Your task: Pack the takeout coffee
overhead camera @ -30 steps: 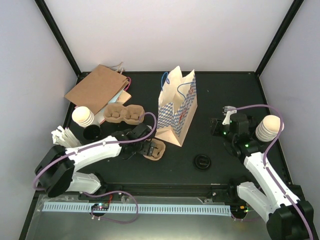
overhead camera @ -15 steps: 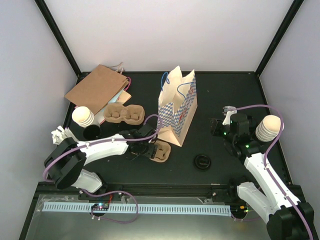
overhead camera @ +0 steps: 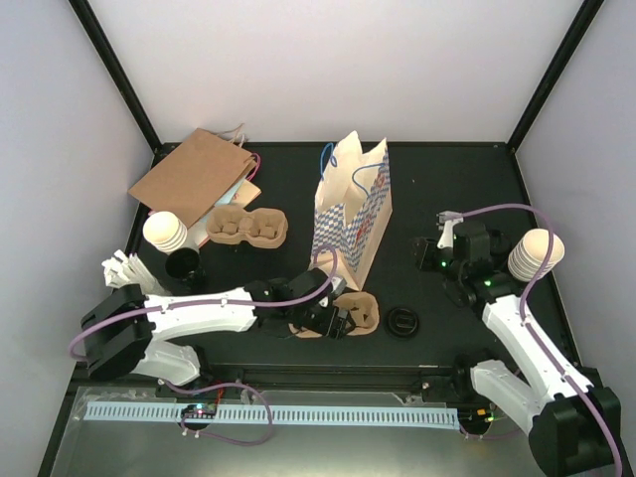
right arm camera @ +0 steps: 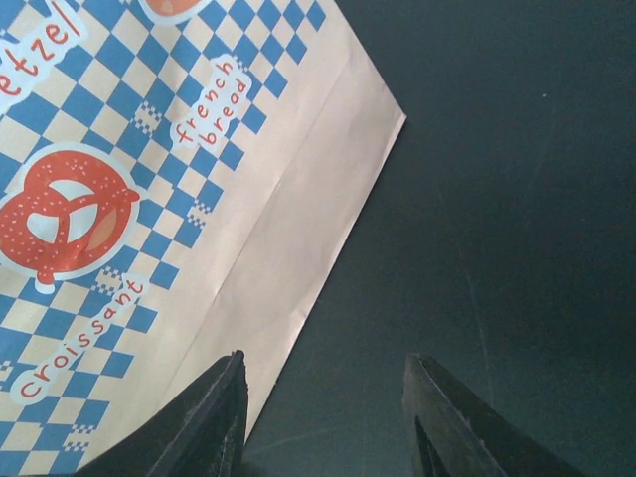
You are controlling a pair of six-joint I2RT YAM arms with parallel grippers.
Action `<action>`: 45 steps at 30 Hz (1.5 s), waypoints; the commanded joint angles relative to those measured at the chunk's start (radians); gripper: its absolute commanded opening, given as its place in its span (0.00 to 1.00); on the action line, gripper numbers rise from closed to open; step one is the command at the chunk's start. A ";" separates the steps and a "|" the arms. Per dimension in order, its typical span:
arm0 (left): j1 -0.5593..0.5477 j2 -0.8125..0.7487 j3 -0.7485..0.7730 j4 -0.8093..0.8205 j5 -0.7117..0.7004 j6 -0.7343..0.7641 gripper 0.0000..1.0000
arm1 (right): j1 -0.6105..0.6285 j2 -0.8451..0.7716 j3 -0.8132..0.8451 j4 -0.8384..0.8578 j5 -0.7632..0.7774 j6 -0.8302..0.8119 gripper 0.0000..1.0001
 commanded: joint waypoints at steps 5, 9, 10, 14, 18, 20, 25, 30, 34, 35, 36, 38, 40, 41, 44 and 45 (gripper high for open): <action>-0.035 -0.127 0.055 0.015 -0.061 -0.022 0.81 | 0.008 0.069 0.146 -0.218 -0.028 -0.034 0.47; -0.022 -0.200 0.088 -0.099 -0.130 0.032 0.84 | 0.084 0.076 0.177 -0.304 0.004 0.002 0.53; -0.016 -0.219 0.088 -0.122 -0.143 0.046 0.84 | 0.118 0.073 0.178 -0.315 0.018 0.018 0.53; 0.041 -0.299 0.068 -0.179 -0.206 0.095 0.87 | 0.294 0.066 0.174 -0.328 0.094 0.125 0.53; 0.143 -0.376 -0.001 -0.192 -0.181 0.121 0.87 | 0.481 0.073 0.160 -0.308 0.158 0.241 0.53; 0.199 -0.419 -0.049 -0.190 -0.153 0.123 0.87 | 0.562 0.084 0.162 -0.306 0.200 0.286 0.53; 0.268 -0.467 -0.143 -0.168 -0.112 0.114 0.87 | 0.724 0.160 0.191 -0.306 0.277 0.366 0.53; 0.312 -0.453 -0.225 -0.077 -0.029 0.095 0.87 | 0.856 0.294 0.234 -0.277 0.323 0.422 0.55; 0.323 -0.410 -0.264 0.003 0.024 0.079 0.86 | 0.904 0.410 0.251 -0.240 0.328 0.450 0.58; 0.325 -0.385 -0.263 0.007 0.038 0.083 0.86 | 0.910 0.441 0.251 -0.227 0.329 0.457 0.58; 0.328 -0.367 -0.262 0.013 0.051 0.083 0.85 | 0.913 0.461 0.251 -0.218 0.330 0.463 0.58; 0.329 -0.324 -0.260 0.031 0.079 0.081 0.84 | 0.914 0.495 0.257 -0.209 0.336 0.472 0.59; 0.328 -0.297 -0.272 0.063 0.113 0.076 0.83 | 0.916 0.523 0.266 -0.204 0.346 0.476 0.60; 0.329 -0.288 -0.280 0.082 0.128 0.073 0.83 | 0.915 0.534 0.272 -0.204 0.350 0.479 0.61; 0.329 -0.288 -0.294 0.103 0.139 0.073 0.83 | 0.917 0.575 0.298 -0.219 0.368 0.489 0.63; 0.329 -0.296 -0.295 0.099 0.132 0.076 0.83 | 0.918 0.590 0.309 -0.232 0.377 0.496 0.63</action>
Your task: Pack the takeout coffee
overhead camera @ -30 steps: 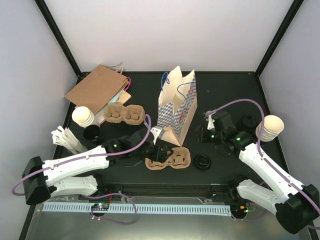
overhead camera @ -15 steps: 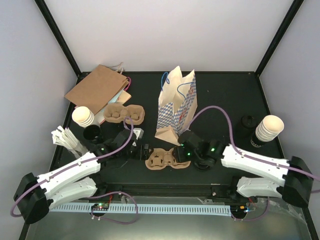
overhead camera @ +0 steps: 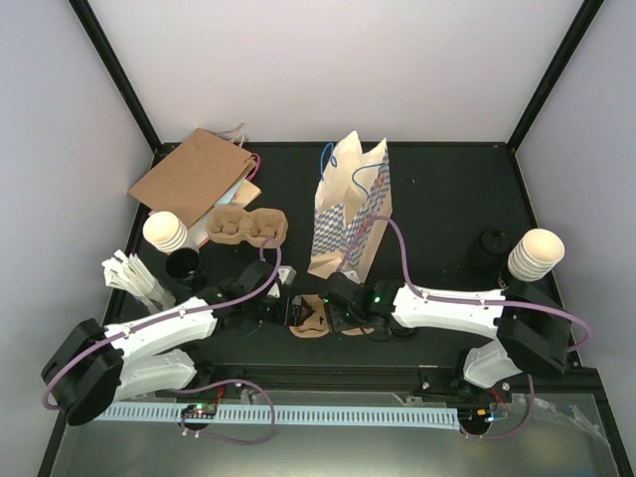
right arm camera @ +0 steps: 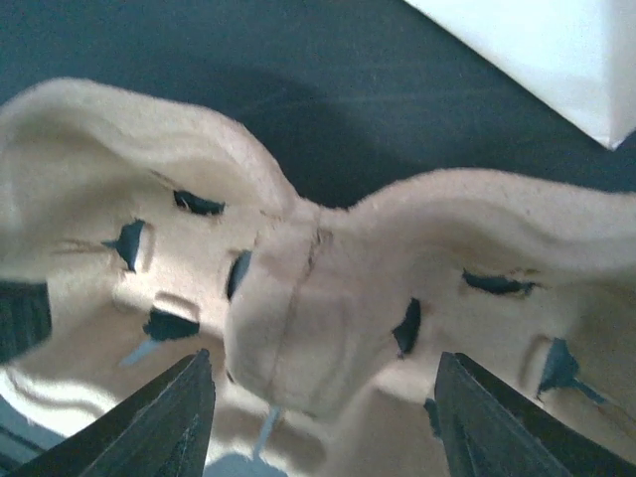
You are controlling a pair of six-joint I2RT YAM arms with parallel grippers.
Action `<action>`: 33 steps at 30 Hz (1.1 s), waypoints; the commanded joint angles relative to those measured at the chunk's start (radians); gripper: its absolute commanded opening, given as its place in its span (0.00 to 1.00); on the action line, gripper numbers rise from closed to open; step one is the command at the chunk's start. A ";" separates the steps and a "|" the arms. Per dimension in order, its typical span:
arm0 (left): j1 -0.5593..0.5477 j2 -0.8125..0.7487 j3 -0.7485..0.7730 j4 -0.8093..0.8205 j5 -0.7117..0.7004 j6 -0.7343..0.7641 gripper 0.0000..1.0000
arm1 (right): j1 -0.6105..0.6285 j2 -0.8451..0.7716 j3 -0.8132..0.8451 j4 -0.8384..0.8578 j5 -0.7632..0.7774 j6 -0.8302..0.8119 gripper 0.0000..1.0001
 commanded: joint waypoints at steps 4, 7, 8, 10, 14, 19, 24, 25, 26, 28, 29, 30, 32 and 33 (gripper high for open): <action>0.007 -0.047 -0.008 0.037 0.014 -0.003 0.83 | 0.013 0.085 0.094 -0.021 0.083 0.053 0.63; 0.007 -0.066 -0.006 0.016 0.002 0.001 0.83 | 0.017 0.121 0.126 -0.056 0.109 0.069 0.60; 0.007 -0.071 -0.005 0.008 -0.003 0.002 0.83 | 0.018 0.142 0.141 -0.075 0.118 0.071 0.59; 0.007 -0.085 -0.004 -0.007 -0.015 0.007 0.83 | 0.020 0.176 0.171 -0.112 0.131 0.075 0.58; 0.007 -0.123 0.005 -0.045 -0.040 0.015 0.84 | 0.036 0.217 0.199 -0.132 0.135 0.080 0.57; 0.007 -0.145 0.009 -0.058 -0.043 0.012 0.84 | 0.039 0.245 0.203 -0.121 0.126 0.086 0.54; 0.007 -0.151 0.013 -0.073 -0.050 0.018 0.84 | 0.040 0.237 0.181 -0.109 0.121 0.090 0.45; 0.007 -0.153 0.015 -0.079 -0.050 0.018 0.84 | 0.040 0.227 0.168 -0.103 0.122 0.093 0.44; 0.006 -0.156 0.018 -0.084 -0.050 0.020 0.84 | 0.039 0.214 0.158 -0.100 0.120 0.096 0.42; 0.007 -0.165 0.026 -0.096 -0.049 0.022 0.84 | 0.040 0.181 0.139 -0.092 0.118 0.098 0.35; 0.007 -0.171 0.031 -0.102 -0.049 0.023 0.84 | 0.040 0.159 0.128 -0.088 0.118 0.097 0.33; 0.006 -0.177 0.036 -0.109 -0.051 0.024 0.84 | 0.040 0.130 0.119 -0.086 0.120 0.098 0.32; 0.007 -0.193 0.046 -0.122 -0.053 0.026 0.84 | 0.040 0.081 0.105 -0.086 0.130 0.094 0.31; 0.007 -0.197 0.051 -0.129 -0.053 0.026 0.84 | 0.039 0.057 0.102 -0.091 0.138 0.091 0.31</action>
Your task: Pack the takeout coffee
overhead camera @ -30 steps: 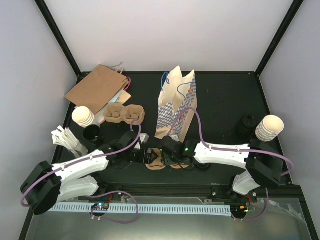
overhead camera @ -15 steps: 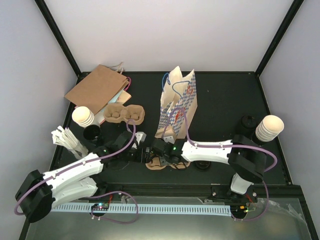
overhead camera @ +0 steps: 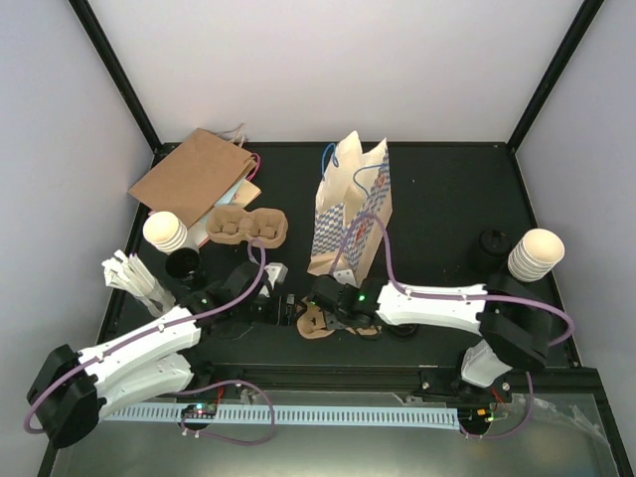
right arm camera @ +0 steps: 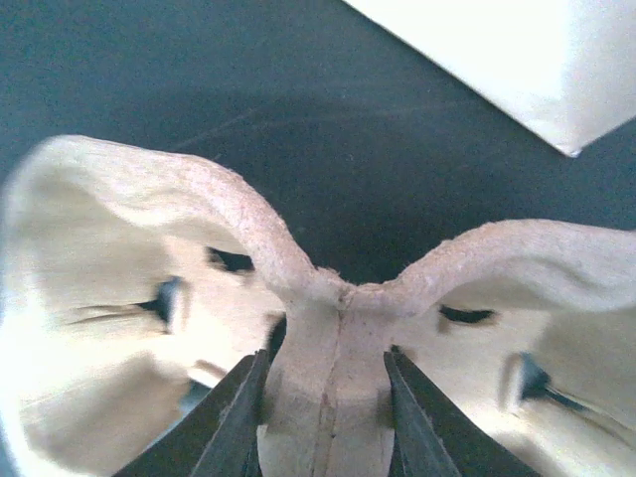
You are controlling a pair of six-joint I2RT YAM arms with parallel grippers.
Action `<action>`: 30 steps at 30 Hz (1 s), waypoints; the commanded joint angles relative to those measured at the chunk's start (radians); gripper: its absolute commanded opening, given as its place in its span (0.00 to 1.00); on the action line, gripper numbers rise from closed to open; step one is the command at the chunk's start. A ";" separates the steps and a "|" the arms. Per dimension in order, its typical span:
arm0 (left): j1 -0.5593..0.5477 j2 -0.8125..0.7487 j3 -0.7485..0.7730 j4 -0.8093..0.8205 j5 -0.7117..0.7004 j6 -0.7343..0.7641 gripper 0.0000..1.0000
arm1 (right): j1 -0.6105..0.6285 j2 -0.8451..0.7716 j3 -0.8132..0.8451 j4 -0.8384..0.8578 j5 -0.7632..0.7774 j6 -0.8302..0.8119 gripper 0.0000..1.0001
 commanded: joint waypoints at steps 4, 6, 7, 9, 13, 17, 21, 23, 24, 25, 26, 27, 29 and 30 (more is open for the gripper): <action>0.007 -0.051 0.082 -0.073 -0.023 0.028 0.84 | 0.005 -0.161 -0.005 -0.059 0.090 -0.001 0.31; 0.008 -0.060 0.098 -0.092 -0.029 0.033 0.84 | 0.004 -0.181 0.012 -0.098 0.118 -0.011 0.31; 0.007 -0.063 0.106 -0.104 -0.033 0.036 0.84 | 0.003 -0.190 0.019 -0.125 0.131 -0.012 0.31; 0.008 -0.075 0.122 -0.123 -0.042 0.041 0.84 | 0.003 -0.212 0.027 -0.152 0.154 -0.019 0.31; 0.007 -0.106 0.144 -0.159 -0.057 0.048 0.86 | 0.001 -0.267 0.030 -0.195 0.204 -0.023 0.31; 0.008 -0.134 0.161 -0.178 -0.067 0.059 0.86 | -0.018 -0.327 0.023 -0.230 0.236 -0.028 0.31; 0.008 -0.151 0.182 -0.195 -0.076 0.073 0.86 | -0.053 -0.392 0.016 -0.257 0.254 -0.047 0.31; 0.007 -0.153 0.199 -0.208 -0.085 0.084 0.87 | -0.073 -0.424 0.015 -0.275 0.270 -0.060 0.31; 0.007 -0.152 0.210 -0.216 -0.092 0.096 0.87 | -0.085 -0.442 0.015 -0.283 0.276 -0.069 0.31; 0.007 -0.152 0.222 -0.222 -0.101 0.104 0.87 | -0.101 -0.460 0.016 -0.291 0.282 -0.081 0.31; 0.008 -0.150 0.233 -0.225 -0.113 0.113 0.87 | -0.119 -0.481 0.015 -0.297 0.285 -0.093 0.31; 0.008 -0.150 0.248 -0.229 -0.128 0.120 0.87 | -0.135 -0.500 0.015 -0.300 0.287 -0.111 0.31; 0.009 -0.143 0.285 -0.243 -0.149 0.134 0.88 | -0.165 -0.544 0.020 -0.305 0.293 -0.152 0.31; 0.009 -0.136 0.309 -0.250 -0.157 0.146 0.88 | -0.178 -0.565 0.022 -0.308 0.302 -0.167 0.31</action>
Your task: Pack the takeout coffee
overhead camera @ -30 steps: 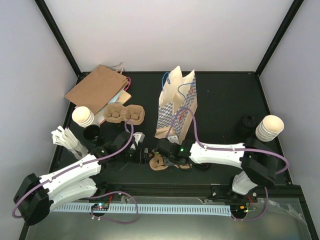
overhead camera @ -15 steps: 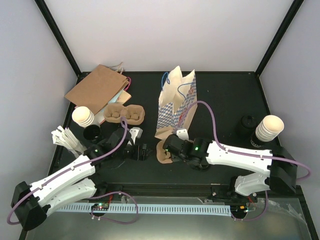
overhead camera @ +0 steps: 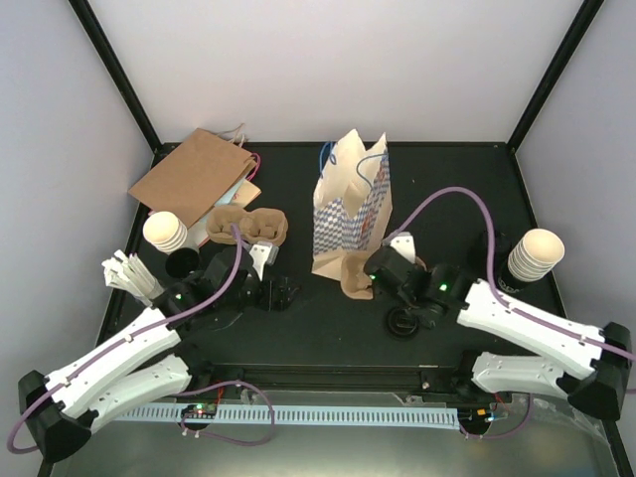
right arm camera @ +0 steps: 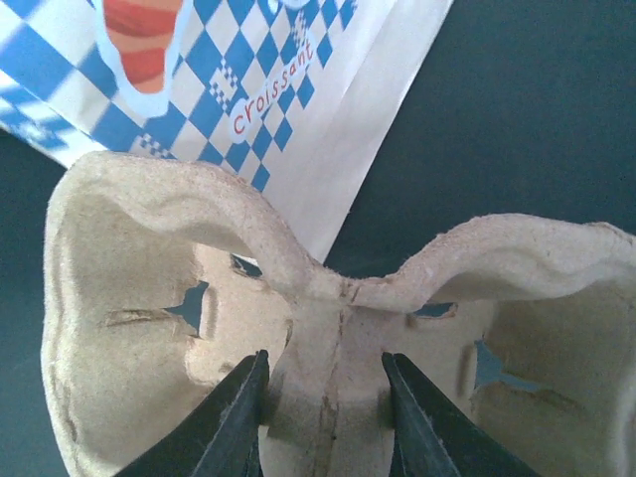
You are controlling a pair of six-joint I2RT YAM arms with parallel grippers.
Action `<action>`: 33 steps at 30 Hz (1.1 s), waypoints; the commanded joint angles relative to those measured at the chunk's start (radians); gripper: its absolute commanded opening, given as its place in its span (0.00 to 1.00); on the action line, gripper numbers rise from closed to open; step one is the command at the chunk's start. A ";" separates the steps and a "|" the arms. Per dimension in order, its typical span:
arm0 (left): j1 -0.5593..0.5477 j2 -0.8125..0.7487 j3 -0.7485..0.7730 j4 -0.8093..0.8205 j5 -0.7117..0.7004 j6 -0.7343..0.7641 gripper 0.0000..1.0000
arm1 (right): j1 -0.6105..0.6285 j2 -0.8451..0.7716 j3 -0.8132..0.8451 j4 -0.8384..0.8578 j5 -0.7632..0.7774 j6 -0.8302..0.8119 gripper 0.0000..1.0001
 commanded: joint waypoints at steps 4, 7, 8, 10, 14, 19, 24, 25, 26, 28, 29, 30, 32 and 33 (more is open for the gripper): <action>0.016 0.069 0.225 -0.065 -0.088 0.104 0.89 | -0.093 -0.155 0.057 -0.052 0.105 -0.130 0.34; 0.032 0.153 0.349 -0.089 -0.101 0.133 0.89 | -0.128 -0.179 0.120 -0.095 0.133 -0.162 0.34; 0.035 0.185 0.384 -0.090 -0.102 0.143 0.89 | -0.130 -0.184 0.143 -0.106 0.146 -0.174 0.34; 0.042 0.239 0.450 -0.085 -0.101 0.156 0.89 | -0.131 -0.193 0.184 -0.126 0.169 -0.192 0.34; 0.047 0.378 0.579 -0.063 -0.097 0.178 0.89 | -0.130 -0.210 0.268 -0.124 0.188 -0.260 0.33; 0.047 0.565 0.753 -0.055 -0.102 0.168 0.89 | -0.130 -0.236 0.348 -0.053 0.212 -0.404 0.32; 0.047 0.705 0.895 -0.058 -0.154 0.144 0.88 | -0.131 -0.243 0.395 0.010 0.309 -0.505 0.33; 0.047 0.730 0.919 -0.060 -0.176 0.134 0.88 | -0.130 -0.240 0.403 0.017 0.330 -0.518 0.33; 0.048 0.755 0.943 -0.069 -0.205 0.117 0.87 | -0.130 -0.237 0.409 0.027 0.346 -0.532 0.33; 0.049 0.808 0.997 -0.093 -0.253 0.097 0.86 | -0.132 -0.232 0.415 0.044 0.355 -0.556 0.33; 0.049 0.833 1.023 -0.109 -0.272 0.095 0.85 | -0.131 -0.230 0.416 0.052 0.382 -0.567 0.33; 0.048 0.859 1.049 -0.123 -0.291 0.090 0.85 | -0.130 -0.228 0.415 0.059 0.387 -0.574 0.32; 0.048 0.908 1.104 -0.159 -0.322 0.085 0.83 | -0.130 -0.224 0.414 0.075 0.400 -0.593 0.32; 0.048 0.932 1.141 -0.180 -0.331 0.086 0.81 | -0.130 -0.223 0.414 0.083 0.404 -0.603 0.32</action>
